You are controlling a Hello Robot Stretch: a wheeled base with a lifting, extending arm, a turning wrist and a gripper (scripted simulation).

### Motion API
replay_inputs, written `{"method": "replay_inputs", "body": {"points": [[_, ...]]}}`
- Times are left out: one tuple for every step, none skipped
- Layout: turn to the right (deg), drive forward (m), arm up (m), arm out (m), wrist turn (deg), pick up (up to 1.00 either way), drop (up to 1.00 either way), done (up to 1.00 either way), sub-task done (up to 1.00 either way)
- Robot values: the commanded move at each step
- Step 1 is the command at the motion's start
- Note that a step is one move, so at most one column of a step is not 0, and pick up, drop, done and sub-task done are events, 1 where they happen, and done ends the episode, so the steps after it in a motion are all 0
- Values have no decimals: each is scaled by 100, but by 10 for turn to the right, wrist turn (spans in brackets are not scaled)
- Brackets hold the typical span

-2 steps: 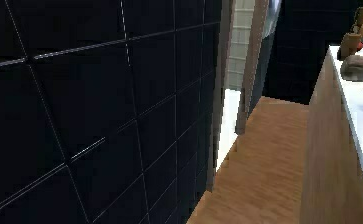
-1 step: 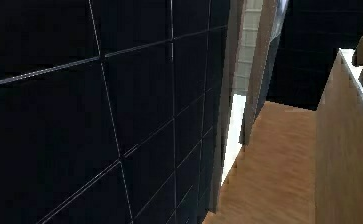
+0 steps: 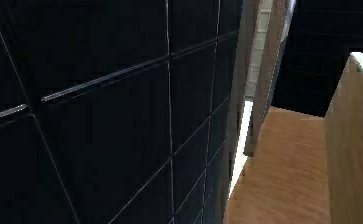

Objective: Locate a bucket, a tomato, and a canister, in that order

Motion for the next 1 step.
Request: {"method": "replay_inputs", "body": {"points": [[330, 0, 0, 0, 0, 0, 0, 0, 0]]}}
